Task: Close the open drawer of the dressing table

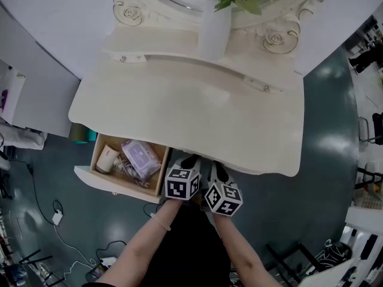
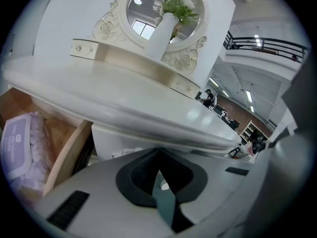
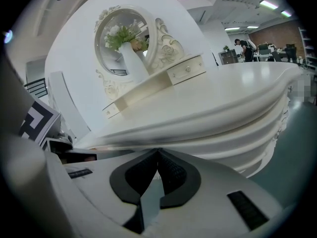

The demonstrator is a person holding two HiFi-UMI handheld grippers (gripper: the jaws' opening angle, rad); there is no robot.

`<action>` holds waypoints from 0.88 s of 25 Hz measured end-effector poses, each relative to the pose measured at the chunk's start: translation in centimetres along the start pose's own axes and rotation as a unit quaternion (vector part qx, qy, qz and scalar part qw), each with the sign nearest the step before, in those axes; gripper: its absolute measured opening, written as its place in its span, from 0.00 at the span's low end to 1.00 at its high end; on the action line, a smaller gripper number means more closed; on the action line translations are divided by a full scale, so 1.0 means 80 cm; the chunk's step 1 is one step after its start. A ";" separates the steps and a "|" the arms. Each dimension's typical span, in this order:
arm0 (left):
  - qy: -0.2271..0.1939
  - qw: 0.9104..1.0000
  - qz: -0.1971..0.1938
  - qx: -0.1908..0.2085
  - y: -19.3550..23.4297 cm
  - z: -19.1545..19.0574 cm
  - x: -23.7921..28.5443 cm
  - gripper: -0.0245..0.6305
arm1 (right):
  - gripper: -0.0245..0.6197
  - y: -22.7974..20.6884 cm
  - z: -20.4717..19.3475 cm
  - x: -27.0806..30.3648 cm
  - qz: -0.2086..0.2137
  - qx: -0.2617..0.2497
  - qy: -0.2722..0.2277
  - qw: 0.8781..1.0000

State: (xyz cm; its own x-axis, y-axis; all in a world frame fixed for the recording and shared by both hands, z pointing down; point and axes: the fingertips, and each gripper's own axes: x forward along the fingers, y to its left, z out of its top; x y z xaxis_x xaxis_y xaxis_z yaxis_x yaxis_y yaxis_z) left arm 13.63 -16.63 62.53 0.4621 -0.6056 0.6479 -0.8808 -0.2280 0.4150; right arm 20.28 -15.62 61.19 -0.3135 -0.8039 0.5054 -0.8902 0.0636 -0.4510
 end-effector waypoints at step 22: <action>-0.016 1.000 -0.005 0.017 -0.001 0.012 0.001 0.08 | 0.06 0.000 0.006 0.008 0.021 -0.019 -0.017 0.999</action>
State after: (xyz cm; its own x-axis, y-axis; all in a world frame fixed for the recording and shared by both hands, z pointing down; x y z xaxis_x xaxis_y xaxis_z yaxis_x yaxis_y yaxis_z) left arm 13.66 -17.37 61.94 0.4682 -0.6270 0.6226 -0.8792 -0.2606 0.3988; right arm 20.20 -16.46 61.13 -0.3399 -0.8199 0.4608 -0.8888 0.1199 -0.4423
